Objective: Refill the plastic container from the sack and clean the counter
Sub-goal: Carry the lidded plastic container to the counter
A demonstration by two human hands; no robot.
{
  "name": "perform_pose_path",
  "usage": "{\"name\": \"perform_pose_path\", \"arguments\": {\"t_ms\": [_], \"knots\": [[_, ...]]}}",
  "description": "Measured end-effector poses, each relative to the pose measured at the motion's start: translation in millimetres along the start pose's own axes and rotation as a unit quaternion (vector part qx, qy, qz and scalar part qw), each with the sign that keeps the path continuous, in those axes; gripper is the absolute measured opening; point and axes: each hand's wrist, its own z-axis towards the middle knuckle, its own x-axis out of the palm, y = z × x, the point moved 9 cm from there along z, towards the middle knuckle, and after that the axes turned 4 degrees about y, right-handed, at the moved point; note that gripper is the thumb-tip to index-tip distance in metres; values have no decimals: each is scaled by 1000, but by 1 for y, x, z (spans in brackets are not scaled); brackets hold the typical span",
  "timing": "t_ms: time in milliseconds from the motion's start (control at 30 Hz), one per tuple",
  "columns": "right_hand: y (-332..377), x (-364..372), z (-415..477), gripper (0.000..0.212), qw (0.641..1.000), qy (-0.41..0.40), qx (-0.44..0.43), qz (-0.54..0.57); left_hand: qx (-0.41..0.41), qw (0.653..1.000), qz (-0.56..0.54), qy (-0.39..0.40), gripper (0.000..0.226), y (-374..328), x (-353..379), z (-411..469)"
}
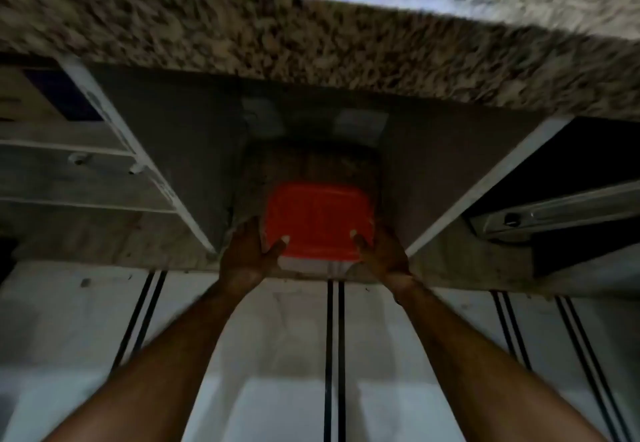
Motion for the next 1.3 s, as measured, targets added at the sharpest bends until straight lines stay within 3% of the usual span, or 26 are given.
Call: {"name": "perform_pose_path", "arguments": {"t_ms": [233,333,433,600,700,767,1033,1233,1300], "knots": [[-96,57,110,115,993,-21,48,102,-62,995,-72,-31,88,74,67,95],[-141,74,158,124,989,-28,48,138,-81,987,-137,-21,81,102,91,125],[-134,74,152,99,983,-11,73,166,-81,975,-205,2,67,114,103,138],[-107,58,107,69,970,-9,89,226,-93,974,-205,-21,37,117,87,122],[-86,45,72,66,965,7,93,246,-136,957,-253,42,52,107,79,87],[-69,33,45,64,957,0,105,272,-183,945,-269,22,65,105,68,61],[26,-57,-132,54,936,-16,166,310,-275,946,-151,-85,71,4,-70,-122],[131,-163,-266,34,946,-31,170,276,-264,954,-99,-102,71,-112,-196,-240],[169,-198,-295,46,952,-36,155,263,-254,957,-87,-109,70,-147,-235,-265]]}}
